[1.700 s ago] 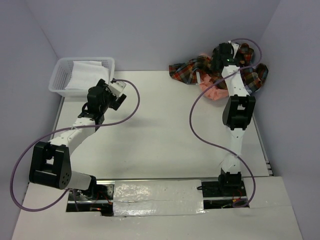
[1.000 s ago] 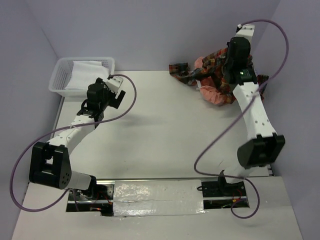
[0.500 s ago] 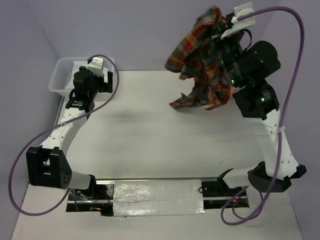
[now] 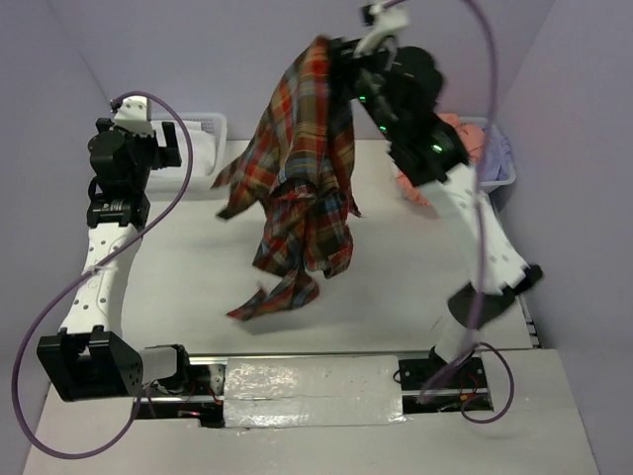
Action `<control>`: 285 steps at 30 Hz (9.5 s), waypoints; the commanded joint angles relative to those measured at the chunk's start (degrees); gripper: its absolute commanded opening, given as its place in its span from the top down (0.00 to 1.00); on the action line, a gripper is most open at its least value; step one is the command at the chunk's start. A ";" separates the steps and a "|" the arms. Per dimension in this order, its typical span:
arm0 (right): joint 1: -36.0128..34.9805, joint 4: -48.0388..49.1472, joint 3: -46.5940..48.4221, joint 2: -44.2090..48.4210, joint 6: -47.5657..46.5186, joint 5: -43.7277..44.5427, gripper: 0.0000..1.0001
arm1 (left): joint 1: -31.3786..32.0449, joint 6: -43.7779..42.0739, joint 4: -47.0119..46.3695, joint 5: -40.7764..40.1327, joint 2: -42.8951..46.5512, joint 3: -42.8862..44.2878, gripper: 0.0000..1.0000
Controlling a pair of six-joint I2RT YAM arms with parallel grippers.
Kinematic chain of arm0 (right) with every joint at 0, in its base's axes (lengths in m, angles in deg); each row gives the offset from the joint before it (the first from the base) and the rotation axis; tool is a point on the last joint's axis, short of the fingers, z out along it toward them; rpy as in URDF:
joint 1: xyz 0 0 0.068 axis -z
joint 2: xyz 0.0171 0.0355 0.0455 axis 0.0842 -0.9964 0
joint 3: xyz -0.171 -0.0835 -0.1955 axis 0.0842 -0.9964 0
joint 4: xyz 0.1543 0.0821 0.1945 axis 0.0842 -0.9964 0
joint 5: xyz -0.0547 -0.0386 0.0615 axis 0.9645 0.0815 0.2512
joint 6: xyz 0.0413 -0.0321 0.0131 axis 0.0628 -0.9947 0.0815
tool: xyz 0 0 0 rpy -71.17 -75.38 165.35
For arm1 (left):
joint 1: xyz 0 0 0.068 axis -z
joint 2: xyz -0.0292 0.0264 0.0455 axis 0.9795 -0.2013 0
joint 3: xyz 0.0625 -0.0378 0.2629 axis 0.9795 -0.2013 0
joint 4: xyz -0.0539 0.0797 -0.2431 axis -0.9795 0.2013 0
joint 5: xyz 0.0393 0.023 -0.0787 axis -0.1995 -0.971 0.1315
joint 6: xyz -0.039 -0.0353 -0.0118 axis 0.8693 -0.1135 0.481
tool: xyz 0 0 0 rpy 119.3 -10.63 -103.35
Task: Fold and stack the long sleeve shirts
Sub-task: Move the shirt to the center of the board, then flatten the shirt out
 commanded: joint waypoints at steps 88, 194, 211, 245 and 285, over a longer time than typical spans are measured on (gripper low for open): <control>15.72 -13.57 -13.09 15.98 -7.61 -9.23 0.96 | 11.89 -46.15 24.67 -0.06 -8.68 32.61 1.00; 1.13 2.41 -82.58 22.45 17.18 -15.81 0.61 | 14.88 -40.16 16.24 6.19 9.43 -27.72 1.00; 9.99 -1.71 -67.50 11.29 17.19 -21.60 1.00 | 12.51 -38.23 7.90 -1.18 5.68 -25.63 1.00; 38.84 14.54 -42.23 29.01 18.86 -40.68 1.00 | 10.13 -55.52 33.44 20.94 -10.71 25.14 1.00; 38.22 -27.46 -70.11 55.59 7.08 -60.48 1.00 | 19.18 -93.15 68.88 17.53 20.77 -23.85 0.95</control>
